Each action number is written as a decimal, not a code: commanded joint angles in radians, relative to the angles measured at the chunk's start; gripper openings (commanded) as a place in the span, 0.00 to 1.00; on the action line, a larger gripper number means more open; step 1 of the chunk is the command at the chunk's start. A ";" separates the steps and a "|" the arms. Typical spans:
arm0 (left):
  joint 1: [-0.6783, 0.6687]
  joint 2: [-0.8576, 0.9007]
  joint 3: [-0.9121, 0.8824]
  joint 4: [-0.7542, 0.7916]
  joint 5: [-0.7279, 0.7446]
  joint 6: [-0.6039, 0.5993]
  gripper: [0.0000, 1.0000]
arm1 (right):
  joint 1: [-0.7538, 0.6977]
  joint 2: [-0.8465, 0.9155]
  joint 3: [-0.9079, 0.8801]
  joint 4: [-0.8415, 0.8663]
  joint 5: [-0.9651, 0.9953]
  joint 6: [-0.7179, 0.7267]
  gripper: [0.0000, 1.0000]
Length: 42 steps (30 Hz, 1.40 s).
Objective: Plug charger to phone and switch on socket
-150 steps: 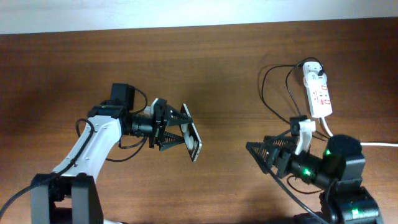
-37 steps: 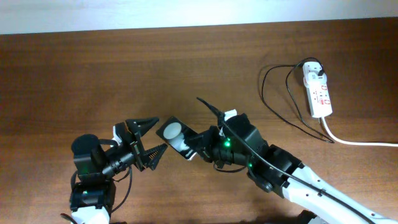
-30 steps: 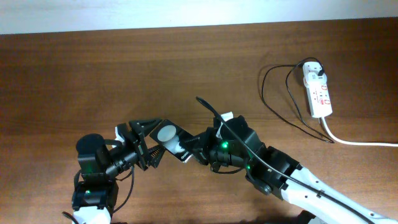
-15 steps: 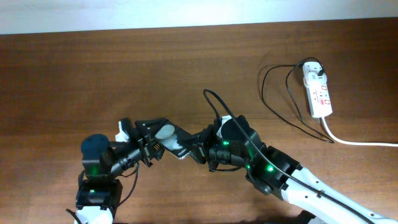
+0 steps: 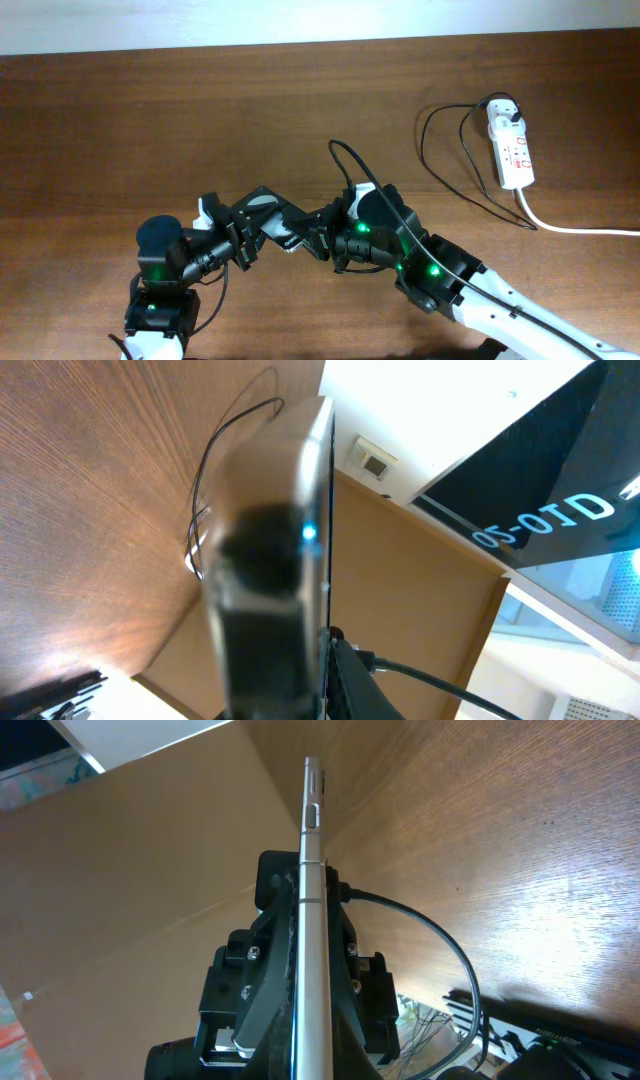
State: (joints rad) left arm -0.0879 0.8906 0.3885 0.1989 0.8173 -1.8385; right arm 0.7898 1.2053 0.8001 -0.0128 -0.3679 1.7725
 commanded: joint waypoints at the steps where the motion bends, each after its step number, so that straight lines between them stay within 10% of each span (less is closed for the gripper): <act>1: -0.004 -0.003 0.006 0.010 -0.014 -0.013 0.04 | 0.010 -0.007 0.001 0.013 -0.024 -0.002 0.04; 16: -0.001 0.050 0.006 0.017 -0.101 0.042 0.00 | 0.008 -0.007 0.001 0.000 -0.025 -0.012 0.39; 26: -0.001 0.562 0.136 0.343 0.173 0.151 0.00 | 0.008 -0.008 0.001 -0.116 -0.025 -0.184 0.47; 42: -0.001 0.764 0.330 0.343 0.701 0.286 0.00 | -0.012 -0.189 0.001 -0.718 0.275 -0.669 0.31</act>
State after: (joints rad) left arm -0.0906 1.6497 0.6979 0.5354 1.4181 -1.5799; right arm 0.7815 1.0988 0.8009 -0.6544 -0.2504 1.1397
